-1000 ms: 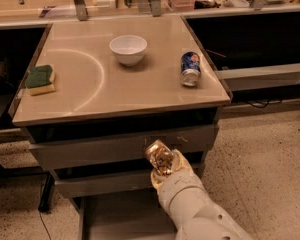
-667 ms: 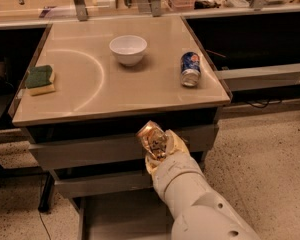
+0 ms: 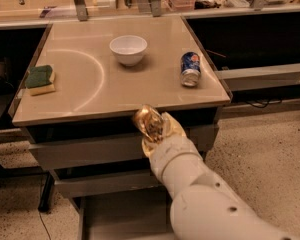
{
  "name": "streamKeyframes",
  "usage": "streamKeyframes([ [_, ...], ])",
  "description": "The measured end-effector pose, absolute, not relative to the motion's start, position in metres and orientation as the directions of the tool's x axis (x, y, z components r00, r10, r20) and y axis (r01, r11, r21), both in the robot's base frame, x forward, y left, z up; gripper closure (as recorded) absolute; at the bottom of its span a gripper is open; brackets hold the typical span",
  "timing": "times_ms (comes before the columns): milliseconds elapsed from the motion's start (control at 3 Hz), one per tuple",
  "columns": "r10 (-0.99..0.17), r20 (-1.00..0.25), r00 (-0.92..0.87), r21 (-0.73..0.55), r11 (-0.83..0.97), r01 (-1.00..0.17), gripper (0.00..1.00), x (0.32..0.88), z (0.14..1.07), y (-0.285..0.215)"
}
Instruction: Pick orange can from bottom drawer and place on counter
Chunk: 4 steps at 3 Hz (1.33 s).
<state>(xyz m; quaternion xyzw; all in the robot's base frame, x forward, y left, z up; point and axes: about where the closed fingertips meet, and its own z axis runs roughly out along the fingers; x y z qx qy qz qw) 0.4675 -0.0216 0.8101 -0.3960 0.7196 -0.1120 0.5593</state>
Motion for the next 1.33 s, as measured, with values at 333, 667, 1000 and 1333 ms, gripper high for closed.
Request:
streamKeyframes([
  [333,-0.709,-0.699,0.094,-0.670,0.603,-0.433,1.00,0.516,0.868,0.003],
  [667,-0.713,-0.672,0.200,-0.714,0.551,-0.432,1.00,0.560,0.908,0.021],
  [1000,-0.715,-0.654,0.247,-0.728,0.508,-0.460,1.00,0.598,0.919,0.038],
  [1333,-0.710,-0.649,0.272,-0.727,0.475,-0.495,1.00,0.629,0.918,0.058],
])
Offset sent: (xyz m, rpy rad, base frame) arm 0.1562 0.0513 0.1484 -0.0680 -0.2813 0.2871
